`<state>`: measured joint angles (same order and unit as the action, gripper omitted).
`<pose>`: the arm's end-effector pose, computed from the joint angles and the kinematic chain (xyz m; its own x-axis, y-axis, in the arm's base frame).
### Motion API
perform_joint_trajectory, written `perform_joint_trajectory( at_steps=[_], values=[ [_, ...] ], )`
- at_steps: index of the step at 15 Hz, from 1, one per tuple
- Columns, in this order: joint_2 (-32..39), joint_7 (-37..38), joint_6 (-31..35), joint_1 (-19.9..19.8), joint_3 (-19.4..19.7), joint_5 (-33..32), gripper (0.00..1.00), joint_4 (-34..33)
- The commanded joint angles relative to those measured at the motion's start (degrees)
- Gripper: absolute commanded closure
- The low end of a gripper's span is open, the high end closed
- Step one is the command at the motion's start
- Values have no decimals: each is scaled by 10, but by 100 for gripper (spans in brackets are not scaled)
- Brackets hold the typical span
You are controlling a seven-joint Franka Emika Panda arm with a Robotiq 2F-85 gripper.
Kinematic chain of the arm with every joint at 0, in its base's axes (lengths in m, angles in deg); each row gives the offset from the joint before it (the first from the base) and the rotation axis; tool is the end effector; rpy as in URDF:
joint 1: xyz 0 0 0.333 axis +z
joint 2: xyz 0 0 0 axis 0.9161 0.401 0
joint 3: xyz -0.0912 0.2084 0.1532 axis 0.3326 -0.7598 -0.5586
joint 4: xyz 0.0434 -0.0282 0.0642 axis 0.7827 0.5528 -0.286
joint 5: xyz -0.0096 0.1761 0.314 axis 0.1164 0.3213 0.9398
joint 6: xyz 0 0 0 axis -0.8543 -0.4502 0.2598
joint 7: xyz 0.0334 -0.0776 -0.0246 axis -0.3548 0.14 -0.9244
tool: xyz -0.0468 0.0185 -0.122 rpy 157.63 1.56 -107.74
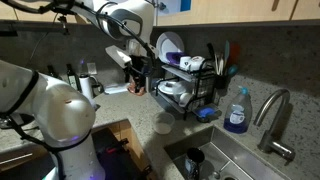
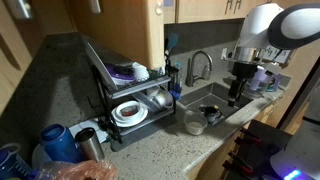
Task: Open the left door of the cabinet above the faucet
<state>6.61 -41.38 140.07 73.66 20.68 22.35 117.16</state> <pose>0.2844 0.0589 0.3965 0.9994 0.0060 -0.0332 -0.0024 -0.9688 -0.2480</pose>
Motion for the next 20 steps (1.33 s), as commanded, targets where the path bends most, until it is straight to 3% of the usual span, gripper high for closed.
perform_joint_trajectory(
  at_steps=[1, 6, 11, 14, 20],
  values=[
    [0, -5, -3, -9, -7, 5, 0, -1],
    [1, -5, -3, -9, -7, 5, 0, -1],
    [-14, 26, 36, -9, -35, 10, 0, -21],
    [-2, 48, 84, -12, -55, 3, 0, -38],
    [30, 91, 240, -28, -89, -18, 0, -64]
  ],
)
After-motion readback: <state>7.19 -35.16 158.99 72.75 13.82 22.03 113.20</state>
